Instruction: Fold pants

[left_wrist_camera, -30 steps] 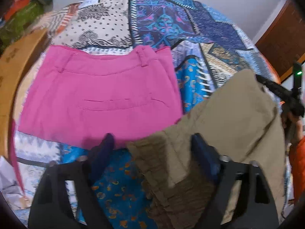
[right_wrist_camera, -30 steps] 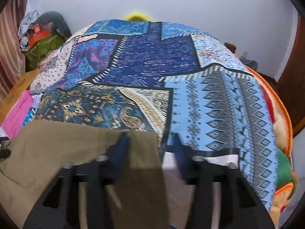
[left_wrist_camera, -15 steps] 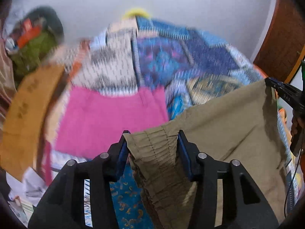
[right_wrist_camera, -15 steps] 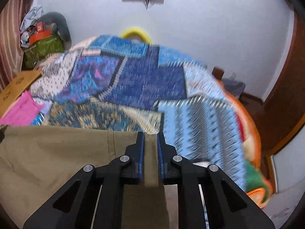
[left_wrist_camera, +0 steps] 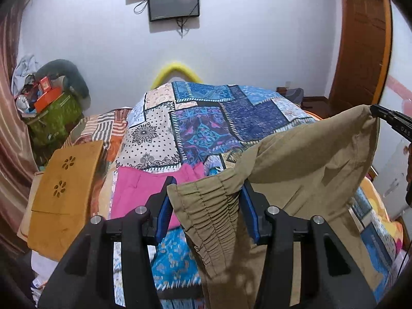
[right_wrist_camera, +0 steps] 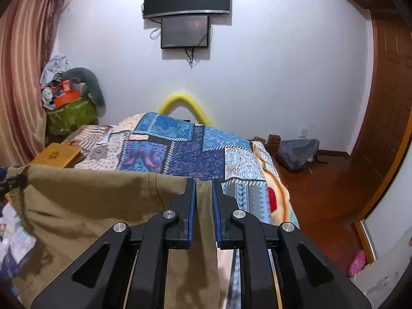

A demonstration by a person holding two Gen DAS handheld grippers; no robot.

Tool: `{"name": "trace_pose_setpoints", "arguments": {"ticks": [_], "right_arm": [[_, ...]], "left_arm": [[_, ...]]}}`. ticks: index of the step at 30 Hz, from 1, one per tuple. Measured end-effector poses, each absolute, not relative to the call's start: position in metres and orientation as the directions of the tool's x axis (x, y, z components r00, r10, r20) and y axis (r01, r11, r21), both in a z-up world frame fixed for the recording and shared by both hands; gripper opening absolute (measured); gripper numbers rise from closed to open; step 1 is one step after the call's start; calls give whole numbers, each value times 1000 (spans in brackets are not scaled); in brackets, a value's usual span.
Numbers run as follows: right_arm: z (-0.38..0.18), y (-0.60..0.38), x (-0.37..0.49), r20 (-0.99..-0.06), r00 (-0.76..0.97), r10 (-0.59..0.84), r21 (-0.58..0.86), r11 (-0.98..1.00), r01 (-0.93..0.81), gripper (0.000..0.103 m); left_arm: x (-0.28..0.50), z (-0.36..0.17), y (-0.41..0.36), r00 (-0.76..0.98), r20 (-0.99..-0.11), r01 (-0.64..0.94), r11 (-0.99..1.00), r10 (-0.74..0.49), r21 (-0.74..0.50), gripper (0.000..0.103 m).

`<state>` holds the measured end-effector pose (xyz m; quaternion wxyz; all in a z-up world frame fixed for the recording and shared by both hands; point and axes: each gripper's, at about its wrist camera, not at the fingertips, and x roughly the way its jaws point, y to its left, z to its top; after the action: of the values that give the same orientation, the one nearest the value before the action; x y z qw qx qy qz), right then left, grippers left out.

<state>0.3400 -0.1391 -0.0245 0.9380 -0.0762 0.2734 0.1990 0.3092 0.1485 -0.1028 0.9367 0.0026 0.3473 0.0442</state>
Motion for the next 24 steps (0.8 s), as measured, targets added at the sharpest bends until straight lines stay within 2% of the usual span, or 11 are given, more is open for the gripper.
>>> {"name": "trace_pose_setpoints", "arguments": {"ticks": [12,24], "right_arm": [[-45,-178,238,-595,698,399,27,877,-479,11],[-130,-199,157,-735,563,377,97,881,-463,12]], "left_arm": [[216,-135,127,731,-683,34,998,14,56,50],[144,-204,113,625,-780,55,997,7,53,52]]}}
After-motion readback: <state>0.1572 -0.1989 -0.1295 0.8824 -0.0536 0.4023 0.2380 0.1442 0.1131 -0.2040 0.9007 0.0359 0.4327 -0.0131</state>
